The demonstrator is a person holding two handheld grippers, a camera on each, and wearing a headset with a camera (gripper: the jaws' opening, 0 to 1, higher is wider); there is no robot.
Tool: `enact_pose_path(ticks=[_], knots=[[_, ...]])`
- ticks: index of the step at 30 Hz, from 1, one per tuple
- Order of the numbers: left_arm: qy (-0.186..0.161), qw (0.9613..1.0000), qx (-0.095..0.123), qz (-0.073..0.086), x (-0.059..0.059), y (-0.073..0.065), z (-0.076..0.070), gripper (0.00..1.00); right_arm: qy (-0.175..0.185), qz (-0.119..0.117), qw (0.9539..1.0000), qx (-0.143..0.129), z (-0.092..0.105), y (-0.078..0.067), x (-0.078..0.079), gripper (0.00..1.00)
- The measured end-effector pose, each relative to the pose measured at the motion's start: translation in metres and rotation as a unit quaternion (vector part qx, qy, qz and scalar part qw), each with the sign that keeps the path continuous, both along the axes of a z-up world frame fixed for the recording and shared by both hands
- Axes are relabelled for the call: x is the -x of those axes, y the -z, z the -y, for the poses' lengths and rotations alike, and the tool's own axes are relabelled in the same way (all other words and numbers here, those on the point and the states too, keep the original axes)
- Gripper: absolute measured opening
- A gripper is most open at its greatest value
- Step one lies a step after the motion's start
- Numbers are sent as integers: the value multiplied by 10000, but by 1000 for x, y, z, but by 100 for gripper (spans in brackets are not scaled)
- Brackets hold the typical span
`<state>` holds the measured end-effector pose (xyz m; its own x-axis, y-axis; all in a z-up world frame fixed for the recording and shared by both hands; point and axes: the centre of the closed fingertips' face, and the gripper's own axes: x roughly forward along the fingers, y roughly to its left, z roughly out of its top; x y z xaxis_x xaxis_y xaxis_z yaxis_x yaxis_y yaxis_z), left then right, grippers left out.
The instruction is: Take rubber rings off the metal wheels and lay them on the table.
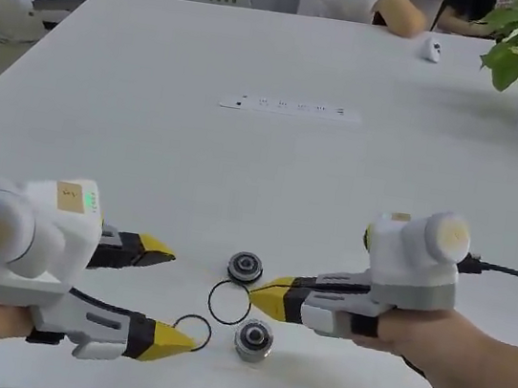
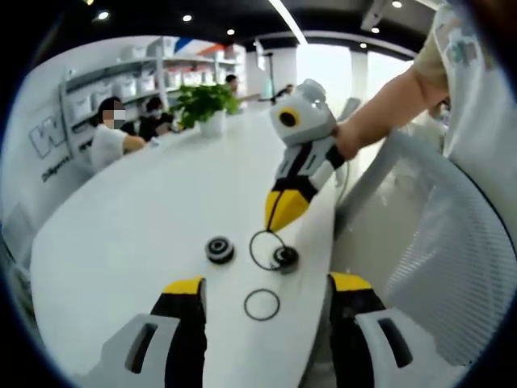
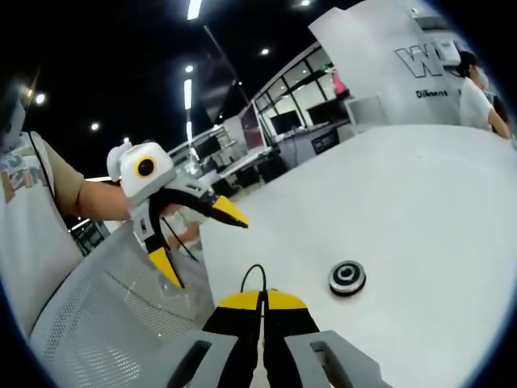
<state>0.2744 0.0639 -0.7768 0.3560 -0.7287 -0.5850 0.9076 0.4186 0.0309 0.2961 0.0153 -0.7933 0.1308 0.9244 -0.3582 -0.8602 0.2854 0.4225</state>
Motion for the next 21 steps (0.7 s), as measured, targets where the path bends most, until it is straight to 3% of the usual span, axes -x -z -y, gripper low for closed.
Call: enact_pose_path(ticks=[14, 21], knots=[[-305, 9995, 50, -76, 5, -3, -22, 77, -330, -38, 9994, 95, -24, 4, 5, 0], [-494, 9987, 74, -87, 4, -8, -37, 81, -365, -118, 9990, 240, -29, 14, 1, 0]])
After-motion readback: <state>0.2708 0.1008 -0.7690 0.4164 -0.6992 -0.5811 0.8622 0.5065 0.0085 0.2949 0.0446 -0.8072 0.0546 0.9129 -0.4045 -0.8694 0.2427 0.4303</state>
